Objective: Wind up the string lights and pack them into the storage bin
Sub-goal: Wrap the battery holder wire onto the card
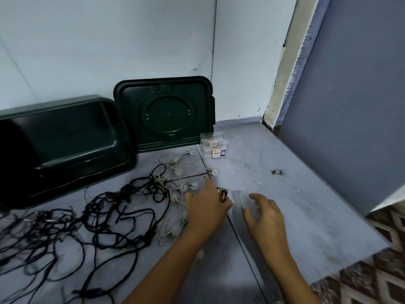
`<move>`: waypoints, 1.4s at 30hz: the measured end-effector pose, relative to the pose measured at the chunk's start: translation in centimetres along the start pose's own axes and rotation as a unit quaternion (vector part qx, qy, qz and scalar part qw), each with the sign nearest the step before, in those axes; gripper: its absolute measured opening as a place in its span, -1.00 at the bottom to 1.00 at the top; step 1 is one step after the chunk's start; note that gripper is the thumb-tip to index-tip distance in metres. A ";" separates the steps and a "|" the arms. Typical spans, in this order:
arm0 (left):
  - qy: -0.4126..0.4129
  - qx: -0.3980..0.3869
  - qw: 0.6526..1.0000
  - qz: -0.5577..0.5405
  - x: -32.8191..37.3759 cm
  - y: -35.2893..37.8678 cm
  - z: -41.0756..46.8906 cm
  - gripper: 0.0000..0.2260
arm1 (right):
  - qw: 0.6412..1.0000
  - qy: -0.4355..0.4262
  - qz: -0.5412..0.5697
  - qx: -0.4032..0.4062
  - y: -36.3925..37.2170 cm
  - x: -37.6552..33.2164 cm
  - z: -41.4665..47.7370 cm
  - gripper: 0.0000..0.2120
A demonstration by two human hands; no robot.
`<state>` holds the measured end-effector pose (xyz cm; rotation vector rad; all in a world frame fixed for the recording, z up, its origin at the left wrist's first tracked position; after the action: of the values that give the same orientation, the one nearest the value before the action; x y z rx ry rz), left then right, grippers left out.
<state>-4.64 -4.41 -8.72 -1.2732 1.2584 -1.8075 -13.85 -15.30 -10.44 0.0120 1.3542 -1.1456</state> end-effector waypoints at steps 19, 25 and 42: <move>-0.170 -0.005 0.645 -0.745 -8.7 -7.8 -5.9 -0.53 | 0.968 -0.197 0.146 -0.051 6.4 -14.9 -6.8 -0.69; -0.191 0.002 0.613 -0.766 -9.5 -7.6 -6.7 -0.62 | 0.966 -0.224 0.112 -0.056 7.7 -15.0 -7.9 -0.60; -0.141 -0.035 0.636 -0.758 -8.8 -7.7 -6.9 -0.76 | 0.964 -0.241 0.115 0.015 7.3 -15.5 -7.9 -0.67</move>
<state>-7.39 8.46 -5.53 -2.9616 -0.3069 -2.2019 -11.89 2.76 -5.44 -0.0812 0.8764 -0.8984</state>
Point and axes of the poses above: each hand's wrist, its own z-axis towards the middle knuckle, its own y-axis out of the palm, x = y × z, the point moved 3 cm from there along z, towards the middle knuckle, and after that the axes turned 10 degrees about z, right-handed, at the moved point
